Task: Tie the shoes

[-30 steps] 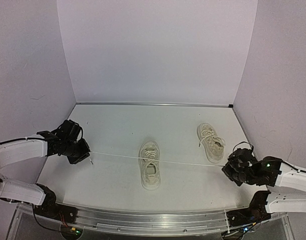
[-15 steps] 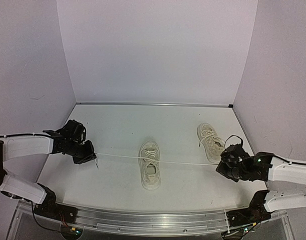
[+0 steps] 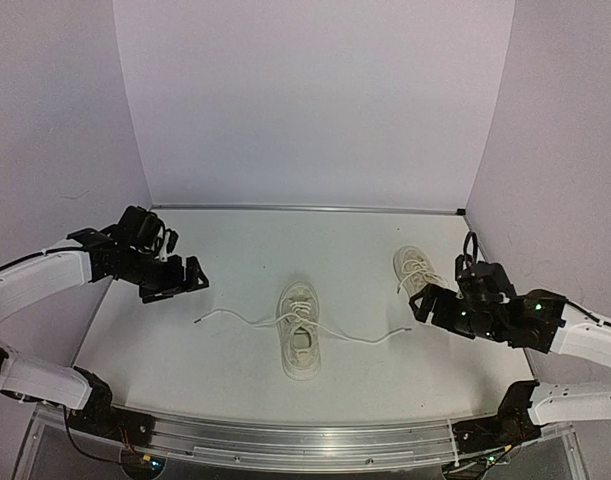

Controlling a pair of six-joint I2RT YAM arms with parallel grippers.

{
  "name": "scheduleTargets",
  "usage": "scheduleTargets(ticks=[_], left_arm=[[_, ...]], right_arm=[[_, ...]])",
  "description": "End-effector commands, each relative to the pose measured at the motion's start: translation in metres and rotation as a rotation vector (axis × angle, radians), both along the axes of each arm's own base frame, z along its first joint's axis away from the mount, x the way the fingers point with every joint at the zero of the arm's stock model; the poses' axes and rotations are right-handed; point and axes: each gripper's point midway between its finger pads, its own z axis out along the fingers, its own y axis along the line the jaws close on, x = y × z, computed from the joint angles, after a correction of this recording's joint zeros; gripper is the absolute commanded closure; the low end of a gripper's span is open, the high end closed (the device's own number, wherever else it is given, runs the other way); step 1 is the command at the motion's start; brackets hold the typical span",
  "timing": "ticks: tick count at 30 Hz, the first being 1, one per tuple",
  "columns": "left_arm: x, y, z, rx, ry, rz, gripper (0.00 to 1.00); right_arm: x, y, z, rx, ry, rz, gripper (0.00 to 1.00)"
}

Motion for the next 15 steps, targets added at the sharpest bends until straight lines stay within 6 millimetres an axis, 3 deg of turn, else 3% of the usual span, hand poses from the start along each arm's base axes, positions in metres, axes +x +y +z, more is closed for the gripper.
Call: scheduleTargets(ticks=[1,4,9,15], left_arm=[[0.007,0.007,0.037,0.099,-0.071,-0.062,0.0],[0.013,-0.002,0.051,0.132,-0.11,-0.099,0.0],[0.018,-0.039,0.076,0.325,-0.318,-0.266,0.01],[0.028,-0.078,0.113,0.199,-0.534,-0.373,0.0]], right_arm=[[0.007,0.024,0.04,-0.021,-0.085,0.159,0.02],[0.014,0.041,0.049,-0.065,-0.095,0.248,0.02],[0.034,0.067,0.065,-0.124,-0.134,0.324,0.02],[0.053,0.091,0.087,-0.167,-0.188,0.393,0.02]])
